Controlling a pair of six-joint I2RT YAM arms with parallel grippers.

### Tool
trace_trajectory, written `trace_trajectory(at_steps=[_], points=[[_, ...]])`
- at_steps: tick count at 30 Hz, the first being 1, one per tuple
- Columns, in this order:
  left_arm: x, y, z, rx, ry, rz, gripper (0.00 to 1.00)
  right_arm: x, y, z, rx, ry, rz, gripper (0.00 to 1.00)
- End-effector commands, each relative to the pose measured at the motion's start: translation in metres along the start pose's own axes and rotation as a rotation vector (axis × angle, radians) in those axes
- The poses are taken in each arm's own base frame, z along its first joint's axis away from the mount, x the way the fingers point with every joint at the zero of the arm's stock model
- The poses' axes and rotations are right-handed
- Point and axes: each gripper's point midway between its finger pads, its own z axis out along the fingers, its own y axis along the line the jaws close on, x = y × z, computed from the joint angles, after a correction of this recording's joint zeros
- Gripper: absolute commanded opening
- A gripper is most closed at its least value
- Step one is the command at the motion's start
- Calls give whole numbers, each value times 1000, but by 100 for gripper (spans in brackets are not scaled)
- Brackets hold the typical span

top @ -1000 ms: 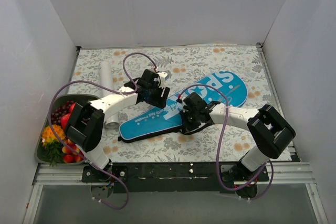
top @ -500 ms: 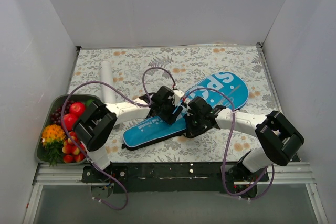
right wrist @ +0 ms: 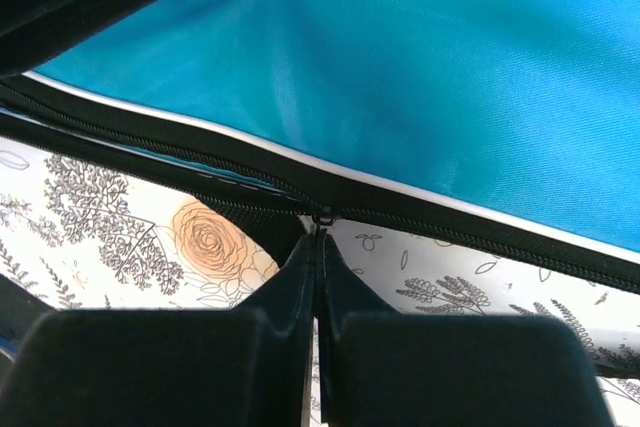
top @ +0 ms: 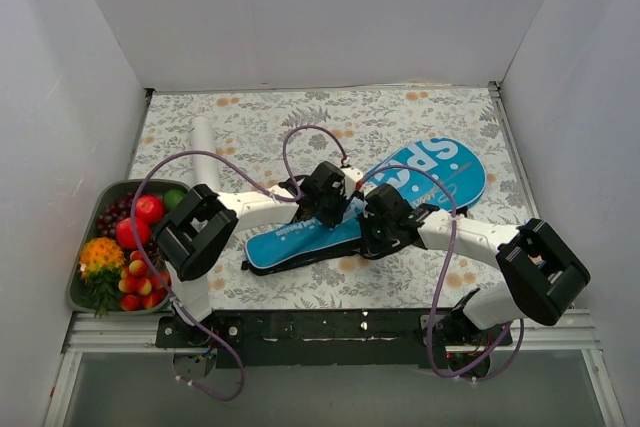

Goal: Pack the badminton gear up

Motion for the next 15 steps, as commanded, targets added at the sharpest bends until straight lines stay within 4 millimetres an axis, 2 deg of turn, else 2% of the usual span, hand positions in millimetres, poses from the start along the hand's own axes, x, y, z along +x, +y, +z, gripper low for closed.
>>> trace_trajectory(at_steps=[1, 6, 7, 9, 10, 15], points=[[58, 12, 32, -55, 182, -20, 7, 16, 21, -5, -113, 50, -51, 1], [32, 6, 35, 10, 144, -104, 5, 13, 33, 0, -165, 53, -75, 1], [20, 6, 36, 30, 125, -124, 5, 12, 39, 1, -177, 52, -91, 1], [17, 8, 38, 34, 129, -149, 4, 11, 49, 4, -195, 56, -115, 1], [9, 9, 39, 38, 116, -164, 4, 12, 57, 6, -208, 61, -140, 1], [11, 18, 44, 32, 141, -213, 4, 15, 90, 14, -262, 77, -216, 1]])
